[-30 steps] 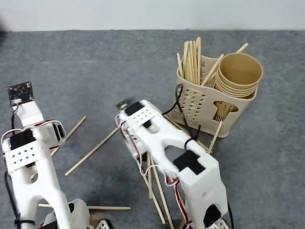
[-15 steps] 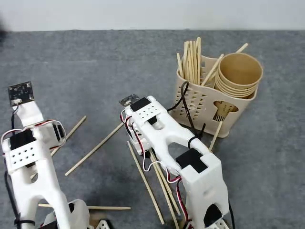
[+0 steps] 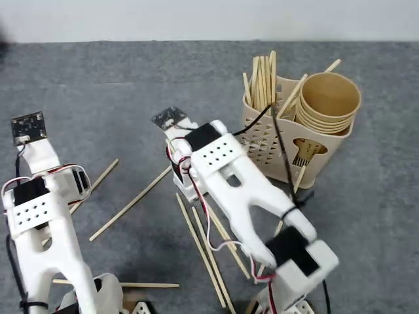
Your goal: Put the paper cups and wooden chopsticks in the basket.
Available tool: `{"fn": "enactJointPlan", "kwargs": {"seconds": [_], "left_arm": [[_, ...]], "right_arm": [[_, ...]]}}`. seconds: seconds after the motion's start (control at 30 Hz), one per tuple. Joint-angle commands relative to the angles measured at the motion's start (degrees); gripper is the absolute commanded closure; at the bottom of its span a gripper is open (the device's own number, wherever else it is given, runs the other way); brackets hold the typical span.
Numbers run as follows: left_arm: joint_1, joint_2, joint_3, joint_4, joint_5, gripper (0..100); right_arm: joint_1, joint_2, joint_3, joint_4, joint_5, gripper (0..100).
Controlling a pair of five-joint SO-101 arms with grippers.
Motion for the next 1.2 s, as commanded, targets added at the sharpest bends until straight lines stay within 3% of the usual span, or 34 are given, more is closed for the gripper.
{"fn": "enactJointPlan", "kwargs": {"seconds": [0.0,0.13,0.37,0.7,1.17], "left_arm": [[-0.2,-2.2,-0.7,-1.2,0.5,86],[-0.2,-2.2,-0.6,-1.2,0.5,86],[-0.2,-2.3,-0.6,-1.2,0.5,86],[-0.2,-2.3,-0.6,-1.2,0.5,86],[-0.2,-2.3,-0.6,-1.2,0.5,86]], "right_arm": [[0.2,-8.6,-1.1,0.9,0.6,99.1],[0.3,-14.3,-7.2,2.9,3.3,99.1],[4.4,-16.7,-30.3,8.6,3.4,99.1],[14.8,-16.9,-52.3,2.0,3.4,99.1],[27.5,-16.3,-53.5,-15.5,3.3,99.1]]}}
